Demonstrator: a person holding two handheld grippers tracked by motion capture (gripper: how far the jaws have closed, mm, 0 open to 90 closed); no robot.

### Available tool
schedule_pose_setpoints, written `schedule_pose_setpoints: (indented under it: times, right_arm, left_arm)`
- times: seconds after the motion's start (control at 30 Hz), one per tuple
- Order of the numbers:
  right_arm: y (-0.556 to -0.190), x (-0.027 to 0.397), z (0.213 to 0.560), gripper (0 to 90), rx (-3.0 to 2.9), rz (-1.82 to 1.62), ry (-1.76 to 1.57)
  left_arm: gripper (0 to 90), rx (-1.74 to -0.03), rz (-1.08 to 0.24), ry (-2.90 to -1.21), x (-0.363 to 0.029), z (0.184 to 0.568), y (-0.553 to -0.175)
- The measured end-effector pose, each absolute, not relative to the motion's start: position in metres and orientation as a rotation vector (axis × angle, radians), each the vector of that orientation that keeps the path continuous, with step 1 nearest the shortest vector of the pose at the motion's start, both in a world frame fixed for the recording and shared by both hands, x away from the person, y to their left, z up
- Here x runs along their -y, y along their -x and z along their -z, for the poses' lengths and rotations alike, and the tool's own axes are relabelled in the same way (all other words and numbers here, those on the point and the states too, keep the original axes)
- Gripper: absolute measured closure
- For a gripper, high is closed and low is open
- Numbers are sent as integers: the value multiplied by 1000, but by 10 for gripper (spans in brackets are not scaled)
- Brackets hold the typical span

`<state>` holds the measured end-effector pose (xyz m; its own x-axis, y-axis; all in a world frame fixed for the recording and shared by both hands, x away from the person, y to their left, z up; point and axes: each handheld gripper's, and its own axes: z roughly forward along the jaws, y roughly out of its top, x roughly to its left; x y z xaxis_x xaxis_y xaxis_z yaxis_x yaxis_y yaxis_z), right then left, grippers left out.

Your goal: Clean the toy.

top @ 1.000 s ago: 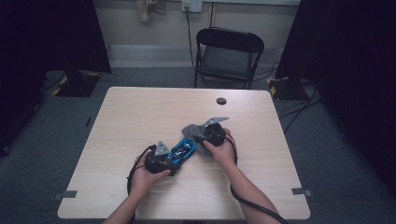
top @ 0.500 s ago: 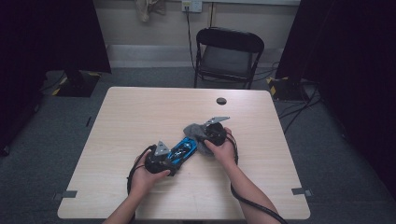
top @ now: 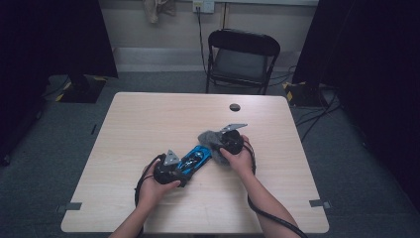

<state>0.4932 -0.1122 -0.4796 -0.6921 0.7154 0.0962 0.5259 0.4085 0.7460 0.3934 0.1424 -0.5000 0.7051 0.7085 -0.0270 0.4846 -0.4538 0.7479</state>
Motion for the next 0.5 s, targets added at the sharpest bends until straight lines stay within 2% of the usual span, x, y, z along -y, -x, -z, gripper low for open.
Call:
schedule_pose_setpoints:
  times: [0.27,0.5]
  right_arm:
    - [-481,120,467,698,-2417,-1214,-1077]
    - [-462,96,458,698,-2476,-1315,-954]
  left_arm:
    - [241,-906,-373,-2143,-142,500,-393]
    - [241,-906,-373,-2143,-142,500,-393]
